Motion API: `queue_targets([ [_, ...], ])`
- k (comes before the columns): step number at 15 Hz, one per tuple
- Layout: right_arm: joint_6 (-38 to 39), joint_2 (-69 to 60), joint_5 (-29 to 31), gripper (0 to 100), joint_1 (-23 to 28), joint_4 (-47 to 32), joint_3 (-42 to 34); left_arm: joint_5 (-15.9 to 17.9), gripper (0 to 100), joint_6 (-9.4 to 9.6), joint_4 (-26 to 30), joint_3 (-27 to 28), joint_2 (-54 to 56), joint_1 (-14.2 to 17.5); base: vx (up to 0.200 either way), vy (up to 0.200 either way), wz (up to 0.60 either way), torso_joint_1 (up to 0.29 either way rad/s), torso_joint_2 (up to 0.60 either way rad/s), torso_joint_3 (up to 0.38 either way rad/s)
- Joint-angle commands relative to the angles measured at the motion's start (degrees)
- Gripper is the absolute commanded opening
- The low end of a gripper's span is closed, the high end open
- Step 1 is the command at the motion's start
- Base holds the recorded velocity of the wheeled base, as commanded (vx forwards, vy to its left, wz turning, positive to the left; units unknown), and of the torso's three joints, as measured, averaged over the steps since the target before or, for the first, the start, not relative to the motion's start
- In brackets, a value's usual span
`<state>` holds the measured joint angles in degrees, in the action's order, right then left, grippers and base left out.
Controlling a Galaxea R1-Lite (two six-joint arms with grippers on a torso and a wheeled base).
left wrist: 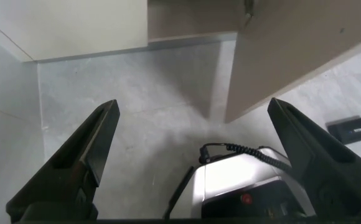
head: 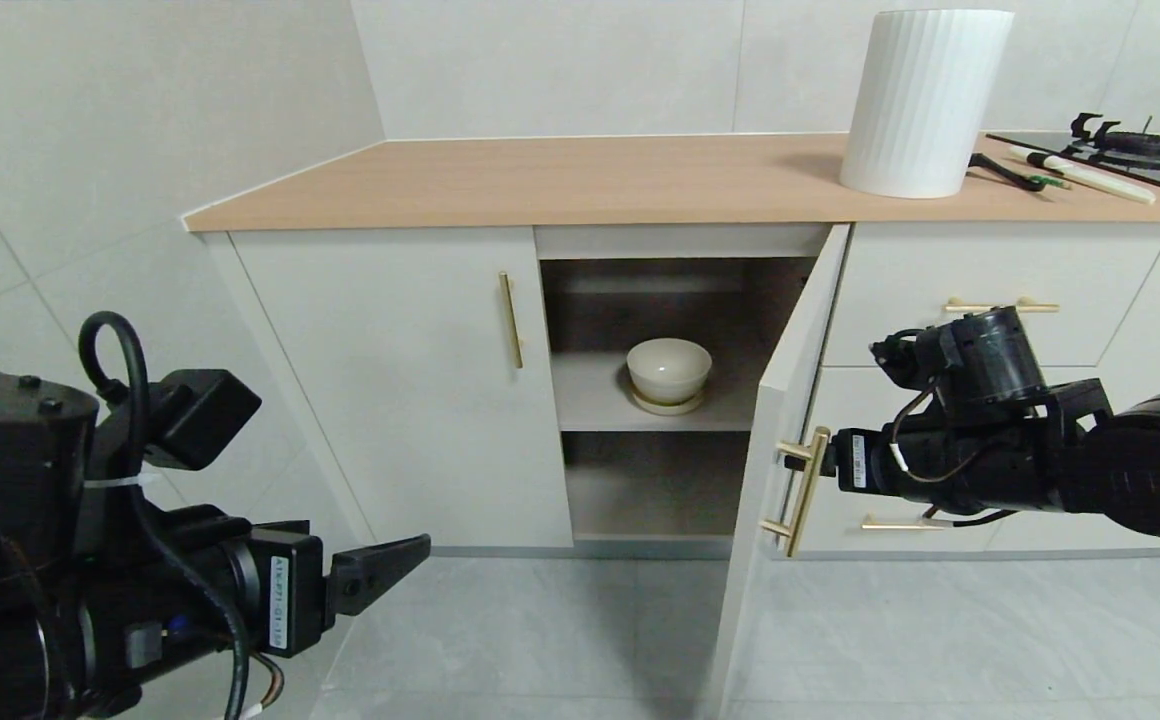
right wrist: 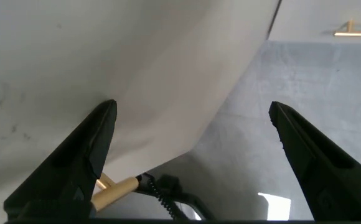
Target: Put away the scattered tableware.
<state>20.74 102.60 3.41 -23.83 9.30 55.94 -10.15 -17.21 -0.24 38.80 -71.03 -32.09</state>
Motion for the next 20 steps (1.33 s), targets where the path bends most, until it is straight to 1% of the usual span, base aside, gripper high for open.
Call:
queue_targets([
  [1, 0.88, 1.11, 0.10, 100, -1.13, 1.25, -0.13, -0.04, 100, 0.07, -0.11, -0.04, -0.33, 0.01, 0.000, 0.000, 0.00, 0.000, 0.00, 0.000],
  [7, 1.50, 1.38, 0.19, 100, -1.92, 1.86, -0.40, -0.74, 100, 0.34, 0.07, -0.57, -0.24, -0.17, 0.000, 0.000, 0.00, 0.000, 0.00, 0.000],
  [8, 1.59, 1.47, 0.19, 100, -2.01, 1.95, -0.40, -0.74, 100, 0.95, 0.24, -0.66, -0.24, -0.17, 0.000, 0.000, 0.00, 0.000, 0.00, 0.000],
  [9, 2.20, 1.64, 0.19, 100, -2.10, 2.04, -0.22, -0.83, 100, 2.01, 0.24, -1.10, -0.33, -0.17, 0.000, 0.000, 0.00, 0.000, 0.00, 0.000],
  [11, 5.10, 2.43, 0.19, 100, -2.80, 5.11, -0.22, -0.83, 100, 2.18, 0.24, -1.19, -0.33, -0.17, 0.200, 0.000, 0.00, 0.000, 0.00, 0.007],
  [15, 8.18, 6.74, 0.81, 100, -4.91, 12.32, -0.31, -0.83, 100, 2.18, 0.24, -1.19, -0.33, -0.17, 0.200, 0.000, 0.00, 0.008, 0.00, 0.004],
  [17, 10.38, 8.59, 1.24, 100, -5.96, 13.73, 0.22, -0.83, 100, 2.18, 0.24, -1.19, -0.51, -0.17, 0.200, 0.000, 0.00, 0.007, 0.00, 0.005],
  [19, 12.40, 10.69, 3.00, 100, -6.58, 17.07, 0.57, -0.74, 100, 2.18, 0.16, -1.10, -0.51, -0.17, 0.200, 0.000, 0.00, -0.002, 0.00, 0.002],
  [20, 12.49, 11.84, 4.32, 100, -6.75, 20.05, 0.48, -0.74, 100, 2.18, 0.16, -1.01, -0.60, -0.17, 0.000, 0.000, 0.00, 0.000, 0.00, 0.000],
])
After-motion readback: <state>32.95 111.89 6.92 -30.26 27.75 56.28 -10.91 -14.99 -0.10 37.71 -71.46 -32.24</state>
